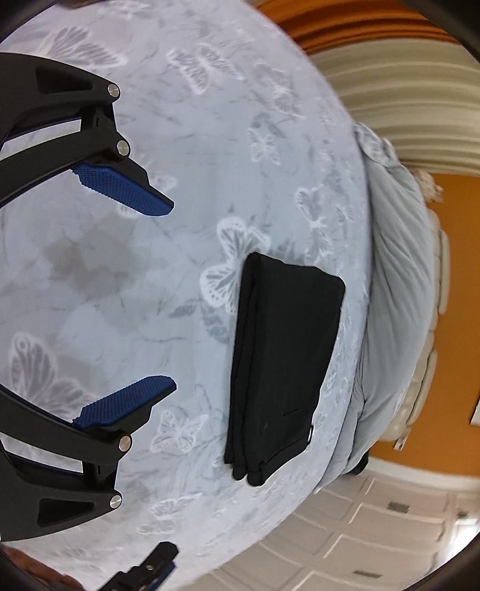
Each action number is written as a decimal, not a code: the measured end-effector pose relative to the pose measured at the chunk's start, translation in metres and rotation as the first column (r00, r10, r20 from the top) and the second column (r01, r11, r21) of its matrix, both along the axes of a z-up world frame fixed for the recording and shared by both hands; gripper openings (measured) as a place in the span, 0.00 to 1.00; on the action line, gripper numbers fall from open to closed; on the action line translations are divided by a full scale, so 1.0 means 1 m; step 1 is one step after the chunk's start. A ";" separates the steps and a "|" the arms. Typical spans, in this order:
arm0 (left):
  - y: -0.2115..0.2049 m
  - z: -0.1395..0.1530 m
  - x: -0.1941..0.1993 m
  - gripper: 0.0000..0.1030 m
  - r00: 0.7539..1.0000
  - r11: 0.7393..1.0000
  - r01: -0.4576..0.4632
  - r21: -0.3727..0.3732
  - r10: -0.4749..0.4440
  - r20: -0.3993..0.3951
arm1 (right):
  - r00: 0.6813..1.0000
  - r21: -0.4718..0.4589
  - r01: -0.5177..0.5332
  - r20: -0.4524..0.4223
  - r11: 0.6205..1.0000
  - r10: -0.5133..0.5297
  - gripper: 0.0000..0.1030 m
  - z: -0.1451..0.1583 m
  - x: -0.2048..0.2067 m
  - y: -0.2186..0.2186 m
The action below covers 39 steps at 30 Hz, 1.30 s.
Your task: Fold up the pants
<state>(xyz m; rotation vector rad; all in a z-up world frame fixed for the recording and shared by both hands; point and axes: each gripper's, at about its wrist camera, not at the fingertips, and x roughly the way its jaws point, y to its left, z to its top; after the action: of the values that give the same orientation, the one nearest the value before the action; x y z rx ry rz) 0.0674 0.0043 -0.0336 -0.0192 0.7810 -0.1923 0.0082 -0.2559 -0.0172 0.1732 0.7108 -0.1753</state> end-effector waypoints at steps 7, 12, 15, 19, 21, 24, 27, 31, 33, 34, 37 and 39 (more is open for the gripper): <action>-0.006 -0.002 -0.010 0.83 0.999 0.996 0.039 0.077 -0.040 0.014 | 1.000 -0.022 -0.010 -0.020 1.000 0.010 0.65 -0.004 -0.007 0.004; -0.004 -0.003 -0.012 0.83 0.999 0.996 0.029 0.084 -0.031 0.025 | 0.999 -0.046 -0.036 -0.035 0.998 0.035 0.68 -0.010 -0.008 0.014; -0.005 -0.003 -0.014 0.83 0.999 0.995 0.026 0.097 -0.029 0.029 | 0.998 -0.052 -0.042 -0.040 0.998 0.040 0.68 -0.012 -0.008 0.017; -0.008 -0.004 -0.017 0.83 0.999 0.993 0.027 0.111 -0.031 0.030 | 0.999 -0.045 -0.035 -0.039 0.998 0.033 0.69 -0.012 -0.008 0.019; -0.011 -0.005 -0.018 0.83 0.999 0.991 0.026 0.130 -0.030 0.033 | 0.999 -0.044 -0.036 -0.041 0.998 0.034 0.69 -0.012 -0.007 0.020; -0.014 -0.007 -0.018 0.83 0.999 0.986 0.009 0.167 -0.015 0.033 | 0.998 -0.051 -0.041 -0.045 0.998 0.038 0.70 -0.013 -0.007 0.021; -0.014 -0.010 -0.016 0.83 1.000 0.988 0.019 0.156 -0.020 0.005 | 0.998 -0.053 -0.045 -0.047 0.998 0.043 0.70 -0.013 -0.007 0.021; -0.014 -0.010 -0.017 0.83 1.000 0.987 0.012 0.161 -0.015 0.014 | 0.998 -0.051 -0.044 -0.045 0.998 0.042 0.70 -0.013 -0.006 0.020; -0.014 -0.010 -0.018 0.83 1.000 0.986 0.003 0.164 -0.007 0.021 | 0.998 -0.053 -0.041 -0.043 0.998 0.039 0.70 -0.012 -0.007 0.021; -0.014 -0.010 -0.017 0.83 1.000 0.986 0.000 0.165 -0.004 0.020 | 0.998 -0.053 -0.041 -0.045 0.998 0.039 0.70 -0.013 -0.007 0.021; -0.013 -0.010 -0.017 0.83 1.000 0.986 -0.005 0.164 0.003 0.015 | 0.998 -0.057 -0.041 -0.048 0.998 0.038 0.70 -0.013 -0.007 0.024; -0.014 -0.010 -0.018 0.83 1.000 0.986 -0.007 0.167 0.004 0.020 | 0.998 -0.061 -0.045 -0.049 0.997 0.042 0.70 -0.013 -0.007 0.026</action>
<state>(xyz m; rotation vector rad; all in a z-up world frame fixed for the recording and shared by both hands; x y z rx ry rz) 0.0498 -0.0098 -0.0433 0.1395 0.7758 -0.1211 0.0012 -0.2301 -0.0306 0.0943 0.7554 -0.1606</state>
